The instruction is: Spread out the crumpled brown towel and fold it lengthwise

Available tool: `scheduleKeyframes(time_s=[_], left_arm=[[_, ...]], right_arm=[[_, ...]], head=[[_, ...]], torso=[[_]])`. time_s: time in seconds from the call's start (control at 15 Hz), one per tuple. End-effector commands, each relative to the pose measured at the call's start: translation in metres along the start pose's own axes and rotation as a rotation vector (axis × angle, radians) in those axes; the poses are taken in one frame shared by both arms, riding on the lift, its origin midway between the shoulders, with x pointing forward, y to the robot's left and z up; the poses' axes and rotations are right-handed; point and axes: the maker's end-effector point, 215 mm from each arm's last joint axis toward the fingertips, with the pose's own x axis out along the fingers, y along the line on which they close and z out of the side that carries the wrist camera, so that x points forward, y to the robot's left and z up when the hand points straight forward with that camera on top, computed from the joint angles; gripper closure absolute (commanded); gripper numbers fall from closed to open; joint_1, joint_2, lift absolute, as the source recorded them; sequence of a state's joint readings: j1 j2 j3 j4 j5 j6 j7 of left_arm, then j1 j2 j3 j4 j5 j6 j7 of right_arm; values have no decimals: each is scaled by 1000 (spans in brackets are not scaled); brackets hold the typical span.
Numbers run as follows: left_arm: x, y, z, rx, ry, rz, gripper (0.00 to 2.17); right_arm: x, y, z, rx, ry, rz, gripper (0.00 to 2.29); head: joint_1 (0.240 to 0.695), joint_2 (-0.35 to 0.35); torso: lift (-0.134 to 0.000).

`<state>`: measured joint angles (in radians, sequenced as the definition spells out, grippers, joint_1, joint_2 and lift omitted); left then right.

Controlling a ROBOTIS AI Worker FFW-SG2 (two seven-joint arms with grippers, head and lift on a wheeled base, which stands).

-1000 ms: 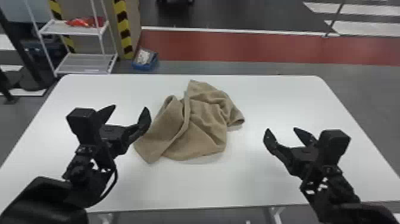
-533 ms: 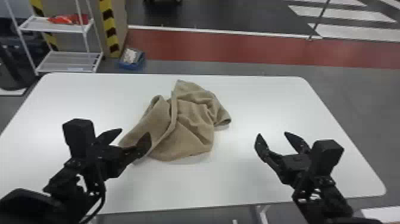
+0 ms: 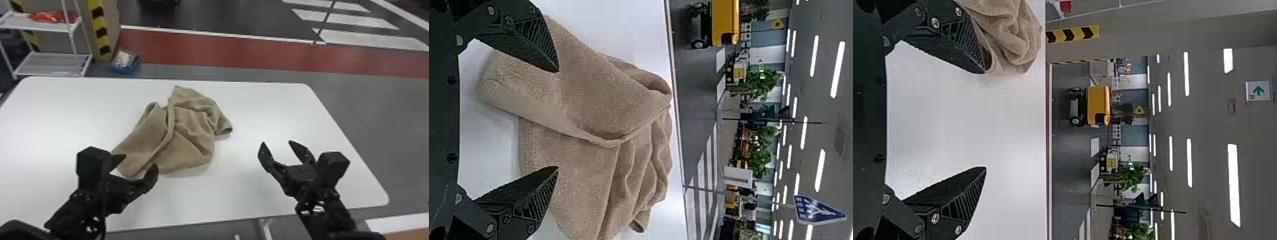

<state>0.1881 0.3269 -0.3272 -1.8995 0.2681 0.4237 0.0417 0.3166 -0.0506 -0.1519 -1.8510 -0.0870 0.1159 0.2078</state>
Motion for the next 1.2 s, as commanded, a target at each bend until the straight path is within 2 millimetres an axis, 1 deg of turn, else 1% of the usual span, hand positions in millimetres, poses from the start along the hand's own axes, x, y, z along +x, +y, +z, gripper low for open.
scheduleKeyframes(time_s=[0.0,0.13,0.27,0.4,0.47,0.67,0.73,0.8,0.93,1.0,1.13], left_arm=[[2,7,-12,27,20,24,215],[3,20,-16,29,31,48,215],[2,24,-18,34,37,54,218],[2,23,-23,44,51,48,367],[2,21,-26,43,60,42,394],[1,14,-30,45,79,23,394],[1,12,-35,45,93,16,394],[1,13,-36,46,98,15,454],[1,13,-41,46,122,14,745],[1,13,-47,48,145,8,1055],[2,15,-47,46,147,12,1085]], right_arm=[[0,2,6,2,-22,7,218],[1,3,9,12,-31,9,218],[3,5,8,17,-37,10,215],[4,6,9,16,-42,13,215],[4,6,11,17,-49,13,215],[3,3,8,27,-47,9,215],[3,3,9,39,-51,11,215],[3,2,10,44,-57,8,215],[3,2,11,43,-60,8,215],[3,2,12,45,-64,10,215],[1,1,14,46,-75,7,215]], head=[[695,-186],[695,-181],[695,-166],[695,-157],[695,-153],[695,-155],[695,-157],[695,-163],[695,-166],[695,-167],[695,-167]], torso=[[-120],[-120],[-120],[-120],[-120],[-120],[-120],[-120],[-120],[-120],[-120]])
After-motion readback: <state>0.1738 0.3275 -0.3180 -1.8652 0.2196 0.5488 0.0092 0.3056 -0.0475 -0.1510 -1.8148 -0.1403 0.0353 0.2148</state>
